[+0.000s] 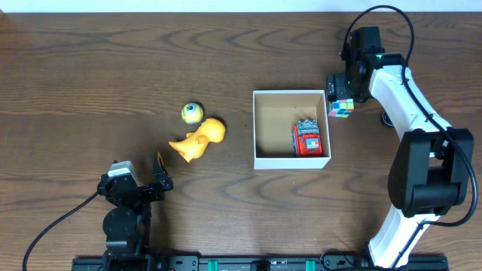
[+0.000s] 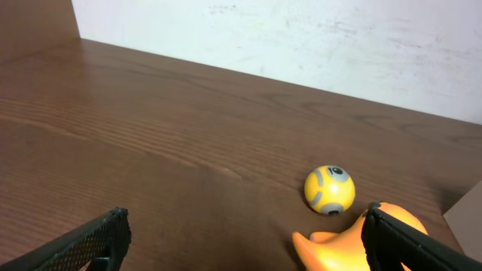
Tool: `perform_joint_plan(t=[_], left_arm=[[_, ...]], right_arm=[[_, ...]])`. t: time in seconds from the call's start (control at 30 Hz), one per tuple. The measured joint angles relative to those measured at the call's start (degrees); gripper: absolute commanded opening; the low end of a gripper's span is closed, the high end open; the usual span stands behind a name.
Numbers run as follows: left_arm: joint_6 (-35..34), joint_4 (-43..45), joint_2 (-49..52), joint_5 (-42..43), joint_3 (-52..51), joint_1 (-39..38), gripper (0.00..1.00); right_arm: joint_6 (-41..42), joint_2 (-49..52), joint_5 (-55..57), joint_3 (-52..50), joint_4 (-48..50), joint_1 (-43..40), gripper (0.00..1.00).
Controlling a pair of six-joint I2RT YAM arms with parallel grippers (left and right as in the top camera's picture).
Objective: Pack container
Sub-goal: 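Grasp the Rubik's cube with the right gripper and lift it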
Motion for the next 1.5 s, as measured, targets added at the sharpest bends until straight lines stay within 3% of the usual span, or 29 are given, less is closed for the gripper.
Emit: perform_joint_plan(t=[0.7,1.03,1.5], left_arm=[[0.0,0.0,0.0,0.0,0.0,0.0,0.98],[0.0,0.0,0.0,0.0,0.0,0.0,0.98],[0.0,0.0,0.0,0.0,0.0,0.0,0.98]], right_arm=[[-4.5,0.0,-4.3,-8.9,9.4,-0.3,0.89],[-5.2,0.0,-4.7,-9.3,10.9,-0.3,0.65],[-5.1,0.0,-4.9,-9.3,11.5,-0.3,0.6]])
